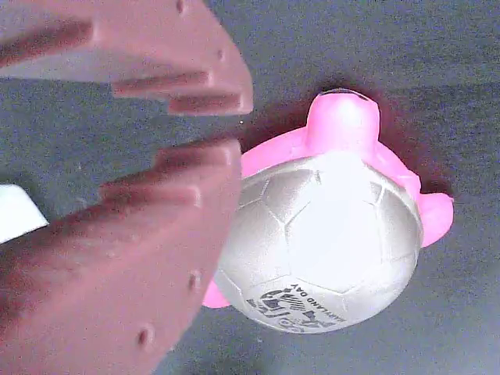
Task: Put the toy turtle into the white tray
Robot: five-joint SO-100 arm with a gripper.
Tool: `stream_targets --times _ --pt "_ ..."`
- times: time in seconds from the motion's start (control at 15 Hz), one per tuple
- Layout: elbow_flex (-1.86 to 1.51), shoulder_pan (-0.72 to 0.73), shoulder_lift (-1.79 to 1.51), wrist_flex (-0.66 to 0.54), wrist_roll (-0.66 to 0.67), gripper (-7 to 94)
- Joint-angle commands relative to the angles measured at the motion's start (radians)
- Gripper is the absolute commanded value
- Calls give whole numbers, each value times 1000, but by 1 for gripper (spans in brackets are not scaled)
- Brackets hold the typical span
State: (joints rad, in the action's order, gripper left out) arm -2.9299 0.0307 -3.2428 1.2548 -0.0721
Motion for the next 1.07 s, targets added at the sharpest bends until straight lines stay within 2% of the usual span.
stream_targets --times 0.0,0.27,0.47,0.6,0.8,1.0 --pt "11 14 -11 9 -9 0" --pt "11 12 14 -5 -12 0" --pt "54 41 199 -127 23 0" --pt "212 23 408 -163 69 0" --pt "485 -26 738 -144 176 0" --pt "746 -83 989 -54 314 0"
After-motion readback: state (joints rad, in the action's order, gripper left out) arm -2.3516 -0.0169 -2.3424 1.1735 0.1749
